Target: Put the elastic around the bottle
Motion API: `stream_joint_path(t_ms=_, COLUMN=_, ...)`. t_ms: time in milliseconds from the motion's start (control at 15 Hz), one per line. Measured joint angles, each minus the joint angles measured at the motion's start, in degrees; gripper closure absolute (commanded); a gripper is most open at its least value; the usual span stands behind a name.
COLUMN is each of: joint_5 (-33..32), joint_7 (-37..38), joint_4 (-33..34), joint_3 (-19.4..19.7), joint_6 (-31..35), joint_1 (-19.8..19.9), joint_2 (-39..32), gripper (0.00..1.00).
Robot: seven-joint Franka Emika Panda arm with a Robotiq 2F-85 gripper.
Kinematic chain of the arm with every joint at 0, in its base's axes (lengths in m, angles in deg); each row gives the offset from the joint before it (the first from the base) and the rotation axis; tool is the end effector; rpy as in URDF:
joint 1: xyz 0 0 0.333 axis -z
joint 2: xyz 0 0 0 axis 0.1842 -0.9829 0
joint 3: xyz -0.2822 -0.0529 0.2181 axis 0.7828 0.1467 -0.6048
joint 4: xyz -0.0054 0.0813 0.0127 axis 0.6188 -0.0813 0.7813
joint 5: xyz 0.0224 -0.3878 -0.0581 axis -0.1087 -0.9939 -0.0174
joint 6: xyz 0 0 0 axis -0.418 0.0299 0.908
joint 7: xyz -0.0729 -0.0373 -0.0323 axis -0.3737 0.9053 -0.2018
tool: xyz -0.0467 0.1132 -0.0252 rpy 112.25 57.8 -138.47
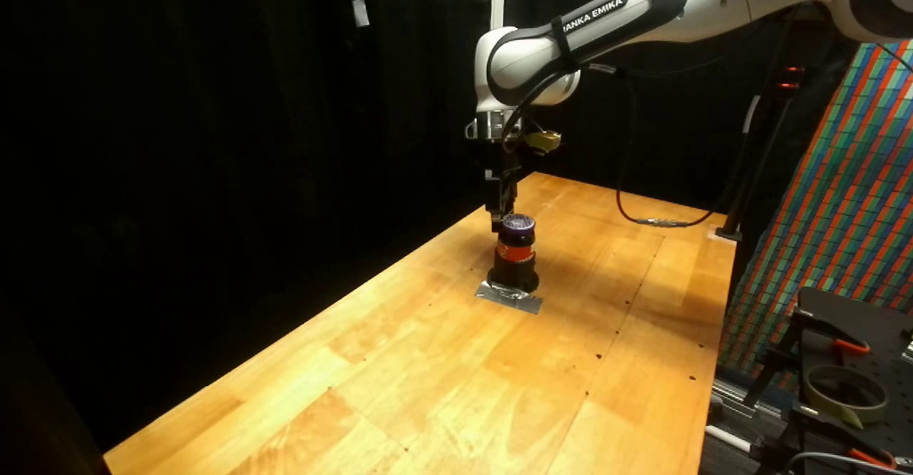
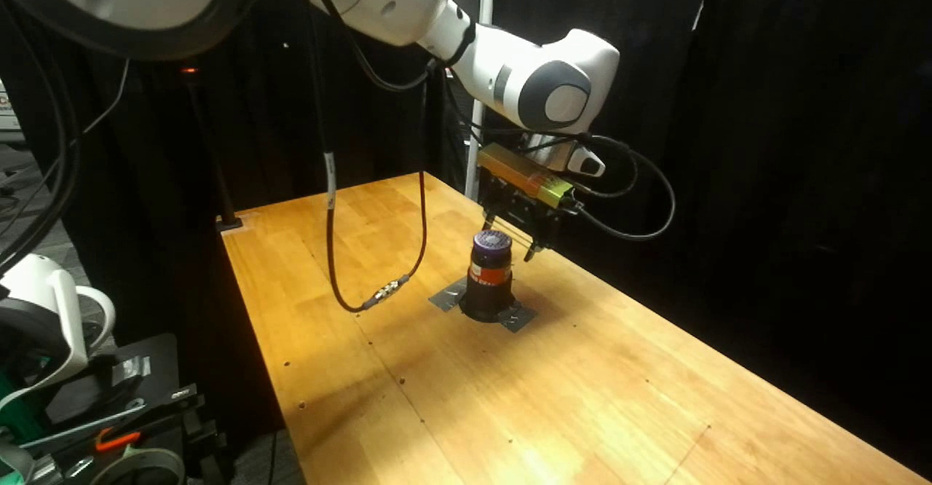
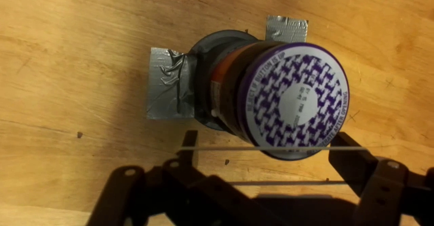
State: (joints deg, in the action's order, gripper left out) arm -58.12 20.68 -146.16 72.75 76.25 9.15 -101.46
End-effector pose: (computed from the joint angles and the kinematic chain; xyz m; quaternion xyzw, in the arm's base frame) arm 0.7639 0.0869 0.2693 -0.9763 -0.1804 0.0789 0.0901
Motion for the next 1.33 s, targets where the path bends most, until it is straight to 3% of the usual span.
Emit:
stream_joint_path(t_ms=333, joint_5=-1.02, joint_7=0.00, joint_4=3.71, joint_3=0.00, joint_6=-5.21, joint_1=-0.71, joint_2=-2.89, gripper=0.00)
stream_joint_path(t_ms=667, joint_5=-6.50, joint_7=0.58, joint_4=3.18, joint_3=0.62, joint_6=-9.77, joint_1=-2.41, joint_2=-2.62, gripper=0.00)
stream_joint_path(t_ms=1000, joint_5=-11.58, joint_7=2.41, joint_4=-6.79, joint_3=1.78, joint_6=-7.05, joint_1=-3.49, joint_2=3.67, gripper=0.00)
stream_joint_path(t_ms=1333, joint_5=-13.26, joint_7=3.22, joint_4=-19.48, joint_3=2.80, joint_6=0.97, joint_1=-2.93, joint_2=11.60, gripper=0.00)
